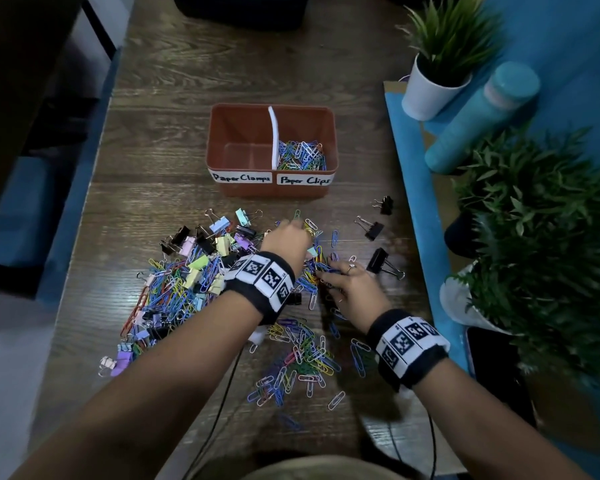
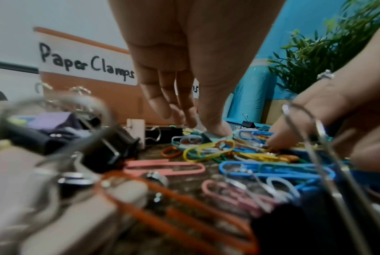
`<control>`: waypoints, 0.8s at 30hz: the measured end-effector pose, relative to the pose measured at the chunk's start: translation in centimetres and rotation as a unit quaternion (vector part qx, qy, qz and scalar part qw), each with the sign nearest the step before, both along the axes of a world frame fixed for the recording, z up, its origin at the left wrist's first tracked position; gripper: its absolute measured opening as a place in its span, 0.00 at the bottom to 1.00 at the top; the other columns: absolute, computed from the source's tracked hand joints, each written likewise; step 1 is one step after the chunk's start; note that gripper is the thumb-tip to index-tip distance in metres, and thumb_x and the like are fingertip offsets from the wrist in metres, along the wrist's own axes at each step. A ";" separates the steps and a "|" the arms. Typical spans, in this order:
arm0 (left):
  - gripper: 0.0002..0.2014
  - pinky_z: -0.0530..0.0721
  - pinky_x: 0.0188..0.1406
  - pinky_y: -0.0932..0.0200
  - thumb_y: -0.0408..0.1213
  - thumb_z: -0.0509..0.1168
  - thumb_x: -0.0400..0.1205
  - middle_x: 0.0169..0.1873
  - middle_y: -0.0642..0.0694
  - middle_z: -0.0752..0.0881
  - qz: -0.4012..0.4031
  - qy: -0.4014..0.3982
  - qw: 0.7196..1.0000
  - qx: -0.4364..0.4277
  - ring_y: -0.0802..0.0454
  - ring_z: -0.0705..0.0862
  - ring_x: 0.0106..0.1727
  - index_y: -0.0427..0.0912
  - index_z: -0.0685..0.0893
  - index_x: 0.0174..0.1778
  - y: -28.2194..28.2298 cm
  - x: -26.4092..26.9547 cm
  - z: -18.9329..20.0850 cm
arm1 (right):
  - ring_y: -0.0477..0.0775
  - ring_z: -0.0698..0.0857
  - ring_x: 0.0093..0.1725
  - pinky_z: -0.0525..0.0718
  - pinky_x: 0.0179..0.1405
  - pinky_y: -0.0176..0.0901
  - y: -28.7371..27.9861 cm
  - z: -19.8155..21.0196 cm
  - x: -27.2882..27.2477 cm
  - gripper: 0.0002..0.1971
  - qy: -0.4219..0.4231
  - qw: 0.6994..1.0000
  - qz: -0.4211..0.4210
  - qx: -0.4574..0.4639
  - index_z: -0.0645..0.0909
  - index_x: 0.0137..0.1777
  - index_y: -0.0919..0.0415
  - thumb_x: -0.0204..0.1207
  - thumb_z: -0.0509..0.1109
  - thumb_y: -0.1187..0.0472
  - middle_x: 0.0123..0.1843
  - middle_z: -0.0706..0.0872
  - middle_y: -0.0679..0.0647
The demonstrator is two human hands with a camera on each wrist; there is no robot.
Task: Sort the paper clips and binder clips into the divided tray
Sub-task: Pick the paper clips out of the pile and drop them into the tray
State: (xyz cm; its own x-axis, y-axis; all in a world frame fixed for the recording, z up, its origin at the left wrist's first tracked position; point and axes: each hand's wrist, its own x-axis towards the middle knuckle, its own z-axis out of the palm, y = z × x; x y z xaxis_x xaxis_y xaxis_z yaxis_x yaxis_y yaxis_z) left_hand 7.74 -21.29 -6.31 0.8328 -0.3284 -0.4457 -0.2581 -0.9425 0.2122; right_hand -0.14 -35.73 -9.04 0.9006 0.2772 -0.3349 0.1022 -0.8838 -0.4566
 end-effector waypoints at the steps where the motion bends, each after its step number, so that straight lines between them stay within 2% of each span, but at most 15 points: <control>1: 0.14 0.80 0.62 0.44 0.40 0.65 0.81 0.63 0.42 0.75 0.003 -0.002 1.000 -0.003 0.43 0.71 0.70 0.38 0.83 0.60 0.2 -0.2 -0.1 | 0.63 0.73 0.71 0.72 0.73 0.51 -0.1 0.1 -0.1 0.21 0.005 1.000 -0.005 0.008 0.80 0.68 0.54 0.76 0.64 0.70 0.74 0.75 0.59; 5: 0.15 0.78 0.66 0.44 0.39 0.65 0.81 0.67 0.41 0.72 0.008 -0.016 1.000 -0.014 0.42 0.72 0.70 0.35 0.82 0.60 1.1 -0.6 -0.4 | 0.59 0.78 0.65 0.73 0.68 0.48 -0.6 0.5 -0.4 0.10 0.022 0.999 -0.024 0.009 0.86 0.54 0.60 0.77 0.65 0.63 0.64 0.82 0.57; 8: 0.15 0.78 0.66 0.46 0.33 0.66 0.80 0.70 0.40 0.66 -0.013 -0.040 0.999 -0.007 0.42 0.72 0.67 0.32 0.79 0.61 1.3 -0.9 -0.5 | 0.59 0.80 0.60 0.78 0.62 0.53 -0.6 0.4 -0.2 0.09 -0.027 0.998 -0.063 0.015 0.83 0.54 0.57 0.77 0.65 0.63 0.57 0.83 0.55; 10: 0.14 0.81 0.64 0.45 0.29 0.66 0.79 0.67 0.40 0.69 -0.050 -0.035 0.998 -0.001 0.42 0.74 0.66 0.33 0.80 0.61 1.1 -1.1 -0.7 | 0.60 0.78 0.65 0.77 0.66 0.54 -0.5 0.2 0.7 0.18 -0.041 0.997 -0.057 0.020 0.79 0.65 0.56 0.76 0.62 0.69 0.65 0.80 0.54; 12: 0.14 0.82 0.61 0.44 0.29 0.66 0.79 0.64 0.40 0.71 -0.066 -0.022 0.998 0.007 0.42 0.75 0.65 0.36 0.81 0.61 1.0 -1.3 -0.7 | 0.59 0.69 0.76 0.72 0.73 0.56 -0.1 0.1 1.6 0.32 -0.001 1.000 -0.005 0.005 0.67 0.76 0.53 0.73 0.58 0.76 0.79 0.68 0.49; 14: 0.15 0.82 0.61 0.43 0.29 0.66 0.79 0.63 0.39 0.72 -0.066 -0.012 0.998 0.018 0.41 0.77 0.64 0.36 0.81 0.62 0.9 -1.5 -0.3 | 0.56 0.58 0.82 0.68 0.76 0.58 0.2 0.3 2.1 0.40 0.042 0.997 0.053 -0.047 0.57 0.81 0.52 0.70 0.56 0.79 0.83 0.57 0.46; 15: 0.14 0.82 0.61 0.44 0.29 0.65 0.79 0.63 0.39 0.73 -0.063 -0.005 0.998 0.023 0.40 0.79 0.63 0.35 0.81 0.61 1.0 -1.7 -0.2 | 0.55 0.57 0.82 0.67 0.77 0.58 0.5 0.4 2.0 0.39 0.048 0.994 0.067 -0.078 0.55 0.81 0.53 0.70 0.57 0.78 0.83 0.57 0.47; 16: 0.13 0.82 0.60 0.45 0.28 0.64 0.79 0.62 0.38 0.73 -0.059 0.002 0.998 0.026 0.40 0.80 0.61 0.33 0.82 0.59 1.1 -2.0 -0.1 | 0.56 0.60 0.81 0.68 0.76 0.56 0.6 0.5 1.7 0.37 0.042 0.991 0.069 -0.107 0.57 0.81 0.55 0.72 0.58 0.75 0.83 0.60 0.49; 18: 0.12 0.83 0.57 0.49 0.24 0.62 0.79 0.65 0.37 0.73 -0.051 0.007 0.998 0.030 0.40 0.83 0.57 0.31 0.82 0.58 1.5 -2.7 -0.1 | 0.57 0.69 0.74 0.69 0.71 0.52 0.7 1.4 1.3 0.26 0.019 0.985 0.049 -0.167 0.69 0.75 0.58 0.75 0.60 0.66 0.75 0.73 0.54; 20: 0.15 0.84 0.58 0.51 0.21 0.61 0.78 0.70 0.37 0.72 -0.036 0.013 0.999 0.022 0.42 0.82 0.59 0.31 0.81 0.60 2.2 -3.5 -0.3 | 0.57 0.71 0.70 0.68 0.69 0.52 1.0 2.1 1.5 0.19 0.006 0.982 0.029 -0.188 0.76 0.68 0.59 0.78 0.59 0.61 0.67 0.80 0.55; 22: 0.18 0.81 0.63 0.53 0.22 0.59 0.78 0.67 0.38 0.75 -0.021 0.017 1.000 0.014 0.43 0.79 0.63 0.34 0.79 0.63 2.8 -4.2 -0.3 | 0.58 0.70 0.71 0.69 0.72 0.52 1.5 2.2 2.4 0.20 -0.011 0.991 0.011 -0.129 0.74 0.70 0.59 0.78 0.58 0.64 0.69 0.77 0.56; 24: 0.18 0.77 0.66 0.54 0.24 0.58 0.79 0.62 0.39 0.79 -0.017 -0.004 1.000 0.012 0.44 0.77 0.64 0.37 0.78 0.64 3.2 -4.7 -0.1 | 0.59 0.69 0.73 0.69 0.75 0.53 2.5 2.0 3.8 0.25 -0.006 0.999 0.012 -0.040 0.71 0.73 0.57 0.76 0.57 0.72 0.75 0.71 0.56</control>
State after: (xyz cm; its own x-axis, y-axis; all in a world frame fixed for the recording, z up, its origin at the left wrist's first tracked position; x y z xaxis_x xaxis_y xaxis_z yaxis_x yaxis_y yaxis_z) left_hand 3.06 -18.10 -6.43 0.8248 -0.3459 -0.4473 -0.2915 -0.9380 0.1877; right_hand 3.61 -33.21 -7.09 0.8979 0.2719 -0.3463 0.1293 -0.9147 -0.3828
